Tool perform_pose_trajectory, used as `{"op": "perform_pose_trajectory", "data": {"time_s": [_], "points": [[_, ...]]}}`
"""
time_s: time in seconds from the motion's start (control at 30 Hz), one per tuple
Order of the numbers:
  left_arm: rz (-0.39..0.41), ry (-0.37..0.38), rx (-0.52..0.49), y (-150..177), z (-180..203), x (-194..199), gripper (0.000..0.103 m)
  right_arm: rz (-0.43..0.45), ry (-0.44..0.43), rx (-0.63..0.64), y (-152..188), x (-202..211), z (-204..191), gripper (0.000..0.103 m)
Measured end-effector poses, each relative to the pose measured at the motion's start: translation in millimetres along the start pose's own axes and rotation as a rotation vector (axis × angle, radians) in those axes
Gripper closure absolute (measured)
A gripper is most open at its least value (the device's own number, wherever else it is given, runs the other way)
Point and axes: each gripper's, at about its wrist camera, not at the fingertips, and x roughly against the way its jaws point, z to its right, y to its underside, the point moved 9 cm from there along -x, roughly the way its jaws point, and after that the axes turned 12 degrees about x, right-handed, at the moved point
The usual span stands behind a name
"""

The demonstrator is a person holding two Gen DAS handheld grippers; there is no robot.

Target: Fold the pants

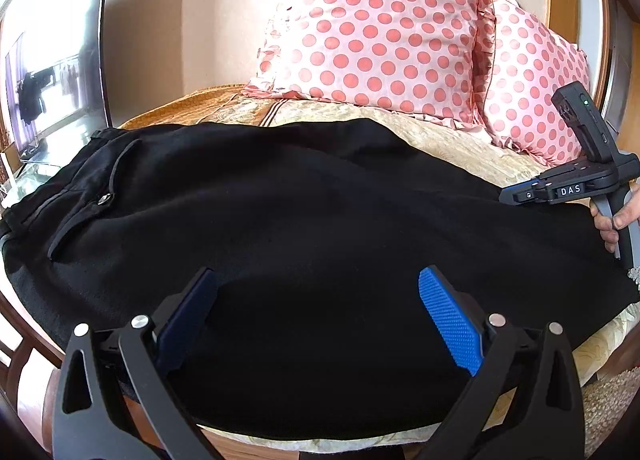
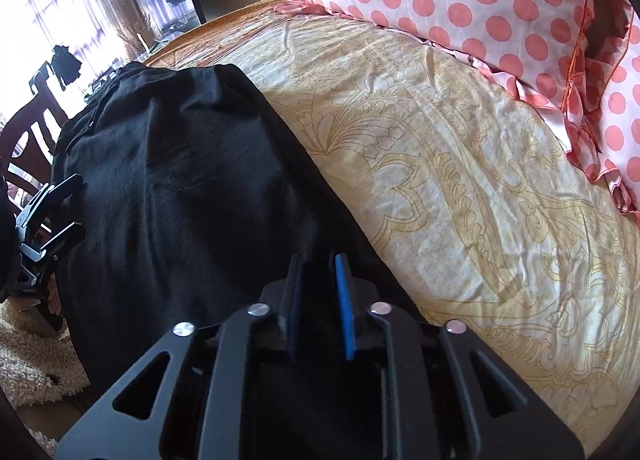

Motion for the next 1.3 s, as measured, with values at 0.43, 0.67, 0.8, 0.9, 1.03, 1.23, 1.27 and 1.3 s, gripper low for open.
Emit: {"op": "perform_pose_trajectory", "data": {"time_s": [0.43,0.67,0.8,0.9,1.03,1.23,1.27,1.3], "points": [[-0.009,-0.014,0.016,-4.0,0.5,-4.5,0.002,0.013,0.143,-0.053,-7.1,-3.5,21.9,0.097],[-0.003,-0.003,0.017,-0.8,-0.1,2.6,0.002,0.117,0.208,-0.253,33.6,53.4,51.1,0.065],[0.001,0.033,0.029,-0.3,4.6,5.1,0.002,0.127,0.246,-0.359,80.0,76.3,68.3,0.065],[-0.014,0.020,-0.007,2.2,10.2,0.5,0.002,0.041,0.327,-0.464,128.1,74.4,89.6,0.065],[-0.020,-0.003,-0.042,7.1,11.8,-1.6,0.002,0.117,0.370,-0.619,164.8,102.0,113.7,0.064],[-0.014,0.063,-0.004,5.5,14.1,4.4,0.002,0.277,0.580,-0.809,231.2,189.2,120.7,0.045],[-0.015,0.077,0.001,5.0,16.0,4.4,0.002,0.301,0.617,-0.884,255.2,205.8,124.1,0.046],[-0.017,0.089,0.000,4.6,18.7,3.9,0.002,0.312,0.654,-0.948,277.4,219.0,126.0,0.046]]}}
